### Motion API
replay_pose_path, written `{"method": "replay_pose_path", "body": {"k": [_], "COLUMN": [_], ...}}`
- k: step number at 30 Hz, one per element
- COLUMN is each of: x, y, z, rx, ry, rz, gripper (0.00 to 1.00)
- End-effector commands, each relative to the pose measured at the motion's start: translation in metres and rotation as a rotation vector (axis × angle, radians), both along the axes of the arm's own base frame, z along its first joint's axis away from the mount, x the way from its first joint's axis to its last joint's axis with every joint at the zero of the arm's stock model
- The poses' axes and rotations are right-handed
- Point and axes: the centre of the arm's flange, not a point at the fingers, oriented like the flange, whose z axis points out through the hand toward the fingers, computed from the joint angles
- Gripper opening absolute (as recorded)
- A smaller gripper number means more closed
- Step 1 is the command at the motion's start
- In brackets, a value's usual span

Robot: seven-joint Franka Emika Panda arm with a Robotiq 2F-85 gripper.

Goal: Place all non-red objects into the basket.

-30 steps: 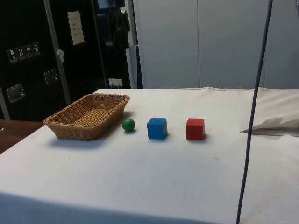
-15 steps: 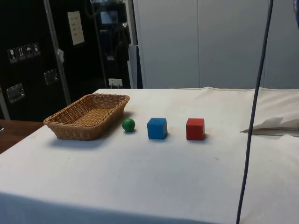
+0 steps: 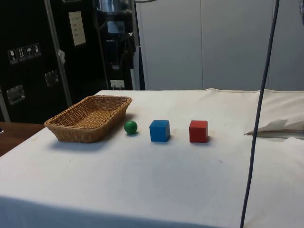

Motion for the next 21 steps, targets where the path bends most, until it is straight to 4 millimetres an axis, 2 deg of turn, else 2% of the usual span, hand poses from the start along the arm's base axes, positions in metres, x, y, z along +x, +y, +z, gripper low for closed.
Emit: {"method": "replay_pose_path", "body": {"k": [1, 12, 21], "x": [0.000, 0.000, 0.000], "y": [-0.001, -0.007, -0.008], "z": [-0.001, -0.010, -0.026], "rx": [0.002, -0.008, -0.003], "ry": [-0.007, 0.008, -0.009], "rz": [0.002, -0.005, -0.009], "gripper": [1.00, 1.00, 1.00]}}
